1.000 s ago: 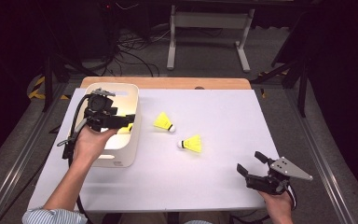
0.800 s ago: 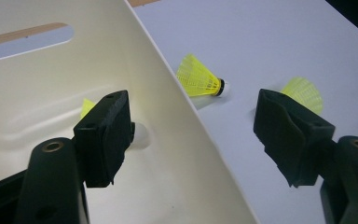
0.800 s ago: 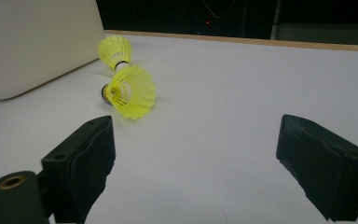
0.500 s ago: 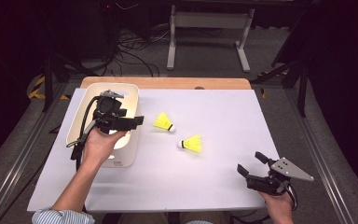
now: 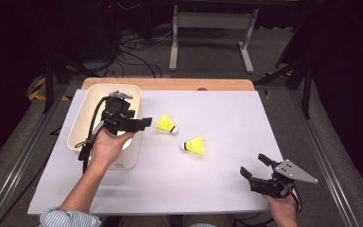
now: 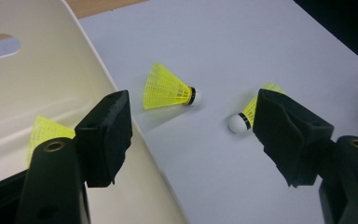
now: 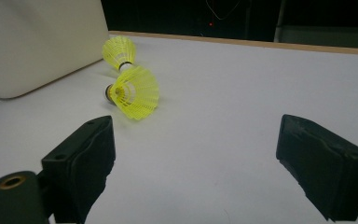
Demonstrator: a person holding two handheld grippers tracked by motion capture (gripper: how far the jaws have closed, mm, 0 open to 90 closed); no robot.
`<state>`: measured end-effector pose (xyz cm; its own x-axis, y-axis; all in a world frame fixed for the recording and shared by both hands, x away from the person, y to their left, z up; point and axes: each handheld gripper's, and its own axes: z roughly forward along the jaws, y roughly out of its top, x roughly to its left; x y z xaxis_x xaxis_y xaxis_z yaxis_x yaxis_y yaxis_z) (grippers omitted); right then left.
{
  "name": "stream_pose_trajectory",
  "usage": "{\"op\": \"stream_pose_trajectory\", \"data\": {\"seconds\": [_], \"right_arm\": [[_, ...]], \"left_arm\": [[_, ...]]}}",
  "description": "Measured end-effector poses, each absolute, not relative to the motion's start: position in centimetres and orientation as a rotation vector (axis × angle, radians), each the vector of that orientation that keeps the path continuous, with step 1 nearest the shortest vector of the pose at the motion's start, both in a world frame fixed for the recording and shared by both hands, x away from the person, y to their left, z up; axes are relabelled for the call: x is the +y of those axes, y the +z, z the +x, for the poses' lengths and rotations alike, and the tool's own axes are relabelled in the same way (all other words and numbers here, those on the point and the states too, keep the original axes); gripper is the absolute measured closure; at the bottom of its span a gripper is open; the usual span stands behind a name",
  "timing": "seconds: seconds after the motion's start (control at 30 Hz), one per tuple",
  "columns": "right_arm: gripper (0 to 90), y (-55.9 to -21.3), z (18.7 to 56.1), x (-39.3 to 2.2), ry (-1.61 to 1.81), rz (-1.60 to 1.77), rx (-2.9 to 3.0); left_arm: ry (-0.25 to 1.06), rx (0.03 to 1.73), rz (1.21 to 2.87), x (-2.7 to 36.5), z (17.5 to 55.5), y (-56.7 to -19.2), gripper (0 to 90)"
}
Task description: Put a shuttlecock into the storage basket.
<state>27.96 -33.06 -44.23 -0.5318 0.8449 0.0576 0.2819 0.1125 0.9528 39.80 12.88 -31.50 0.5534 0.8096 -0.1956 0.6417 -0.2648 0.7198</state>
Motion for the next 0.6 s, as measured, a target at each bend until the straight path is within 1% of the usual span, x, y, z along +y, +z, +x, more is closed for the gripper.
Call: {"op": "stream_pose_trajectory", "data": {"seconds": [0.33, 0.6], "right_arm": [[12.2, -44.2, 28.0, -33.0, 1.431, 1.093, 1.884], [12.2, -44.2, 27.9, -33.0, 1.426, 1.094, 1.885]], "left_arm": [[0.273, 1.158, 2.02, 11.8, 40.4, -31.8, 32.4], [0.284, 1.169, 2.039, 11.0, 41.0, -31.9, 32.0]]}}
